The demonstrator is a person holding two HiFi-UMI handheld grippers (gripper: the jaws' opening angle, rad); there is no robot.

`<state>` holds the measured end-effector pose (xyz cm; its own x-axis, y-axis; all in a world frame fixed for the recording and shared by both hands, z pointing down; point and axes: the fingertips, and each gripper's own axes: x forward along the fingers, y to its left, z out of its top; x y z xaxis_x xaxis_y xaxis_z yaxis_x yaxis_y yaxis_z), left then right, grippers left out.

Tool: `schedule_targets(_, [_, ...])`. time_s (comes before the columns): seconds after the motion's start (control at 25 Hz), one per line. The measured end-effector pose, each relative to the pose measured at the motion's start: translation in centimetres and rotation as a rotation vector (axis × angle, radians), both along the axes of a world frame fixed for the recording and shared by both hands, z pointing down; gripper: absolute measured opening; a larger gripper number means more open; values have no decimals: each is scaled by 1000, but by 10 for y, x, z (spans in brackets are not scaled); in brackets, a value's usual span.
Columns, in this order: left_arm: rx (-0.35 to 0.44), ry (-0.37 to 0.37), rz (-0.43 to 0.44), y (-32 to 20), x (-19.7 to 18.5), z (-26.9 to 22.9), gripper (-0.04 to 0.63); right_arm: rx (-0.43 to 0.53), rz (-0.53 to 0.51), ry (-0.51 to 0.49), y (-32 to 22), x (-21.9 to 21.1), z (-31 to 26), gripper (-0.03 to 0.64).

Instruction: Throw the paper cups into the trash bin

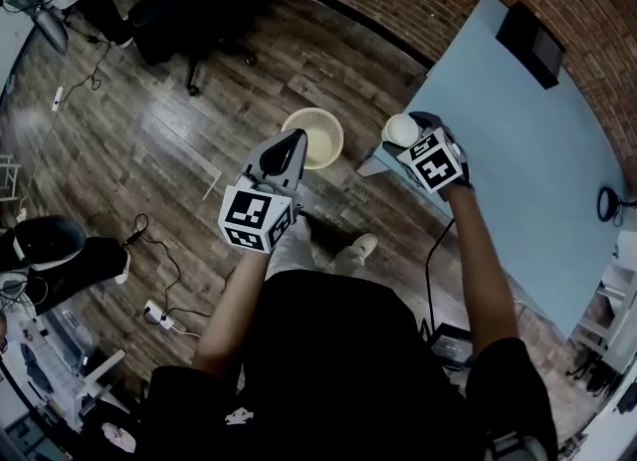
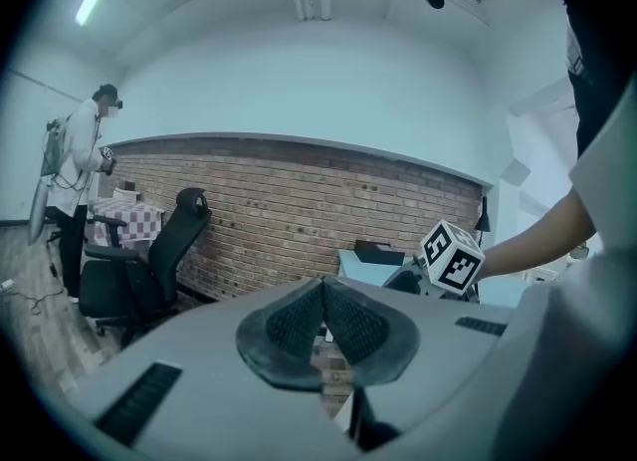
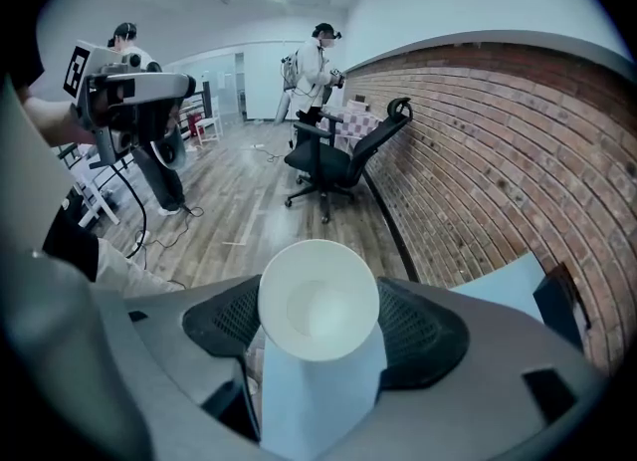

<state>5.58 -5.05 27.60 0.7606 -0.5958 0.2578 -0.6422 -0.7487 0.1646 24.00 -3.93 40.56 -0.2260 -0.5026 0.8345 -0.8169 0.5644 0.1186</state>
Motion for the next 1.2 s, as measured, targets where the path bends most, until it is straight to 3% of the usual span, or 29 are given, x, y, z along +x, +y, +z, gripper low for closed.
schedule_targets(0.64, [-43,12,-70,-89,-92,13,9,-49,-82,-15,-89,-104,16,360])
schedule_targets(1.2, [-99,12,10,-146,-136,43,9,-91,-14,-42,-136,-169,40,360])
